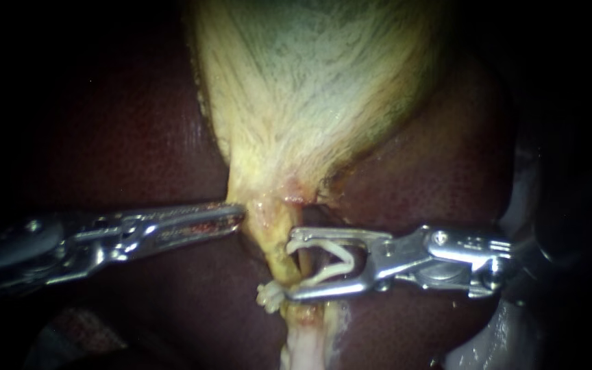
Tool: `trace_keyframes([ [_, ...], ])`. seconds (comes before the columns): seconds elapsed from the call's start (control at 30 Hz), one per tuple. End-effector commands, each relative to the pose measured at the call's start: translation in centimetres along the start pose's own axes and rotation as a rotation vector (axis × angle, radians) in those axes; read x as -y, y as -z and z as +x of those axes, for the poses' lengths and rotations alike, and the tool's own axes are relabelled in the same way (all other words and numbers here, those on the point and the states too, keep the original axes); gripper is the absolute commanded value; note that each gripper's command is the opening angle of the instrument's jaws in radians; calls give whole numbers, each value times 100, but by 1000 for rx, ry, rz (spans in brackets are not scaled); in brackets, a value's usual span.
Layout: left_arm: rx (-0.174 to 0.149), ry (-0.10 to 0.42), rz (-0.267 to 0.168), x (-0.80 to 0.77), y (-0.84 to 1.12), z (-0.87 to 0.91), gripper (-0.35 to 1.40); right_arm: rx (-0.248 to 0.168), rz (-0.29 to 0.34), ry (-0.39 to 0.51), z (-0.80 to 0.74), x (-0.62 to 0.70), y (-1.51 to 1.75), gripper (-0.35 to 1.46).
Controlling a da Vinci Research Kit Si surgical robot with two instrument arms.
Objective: Clipping third clip left tube
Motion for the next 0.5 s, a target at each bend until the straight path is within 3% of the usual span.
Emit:
trace_keyframes([
  [0.03,0,0,-2,2,0,-1,-35,0,-2,4,-5,-4,-1,54],
  [0.17,1,1,-4,7,3,-2,-35,5,-7,8,-23,-18,-5,54],
  [0.3,2,2,-9,10,3,-4,-35,61,-26,16,-39,-28,-11,54],
  [0.4,1,3,-7,13,3,-5,-35,101,-41,20,-47,-31,-19,54],
  [0.5,4,4,-5,15,0,-7,-35,114,-46,26,-52,-30,-28,54],
])
